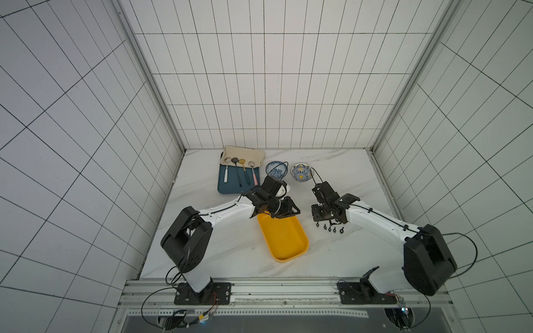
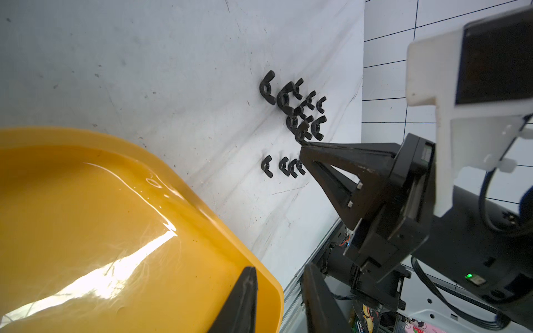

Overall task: Take out the wing nut from the storage box
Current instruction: Place the wing nut at the center of the board.

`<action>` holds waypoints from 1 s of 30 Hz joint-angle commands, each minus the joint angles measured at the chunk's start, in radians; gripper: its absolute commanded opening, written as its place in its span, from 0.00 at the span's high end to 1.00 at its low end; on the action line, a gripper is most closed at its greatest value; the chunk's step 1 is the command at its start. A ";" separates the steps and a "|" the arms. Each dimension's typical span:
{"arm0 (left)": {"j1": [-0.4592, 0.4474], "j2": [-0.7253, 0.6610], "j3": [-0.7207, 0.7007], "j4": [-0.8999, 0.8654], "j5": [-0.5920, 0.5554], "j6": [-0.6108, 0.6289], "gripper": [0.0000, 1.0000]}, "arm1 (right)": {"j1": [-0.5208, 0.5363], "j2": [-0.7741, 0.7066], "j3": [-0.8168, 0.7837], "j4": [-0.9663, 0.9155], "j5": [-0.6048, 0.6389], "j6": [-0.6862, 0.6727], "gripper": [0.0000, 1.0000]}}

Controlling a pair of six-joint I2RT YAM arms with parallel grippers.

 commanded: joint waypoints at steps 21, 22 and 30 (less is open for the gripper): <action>-0.002 0.037 0.017 0.047 0.030 0.004 0.68 | -0.048 0.201 -0.002 0.100 -0.092 -0.014 0.92; -0.002 0.037 0.016 0.049 0.030 0.002 0.68 | -0.047 0.198 -0.006 0.100 -0.095 -0.012 0.89; -0.002 0.030 0.006 0.049 0.019 0.001 0.67 | -0.046 0.163 -0.014 0.101 -0.098 -0.011 0.83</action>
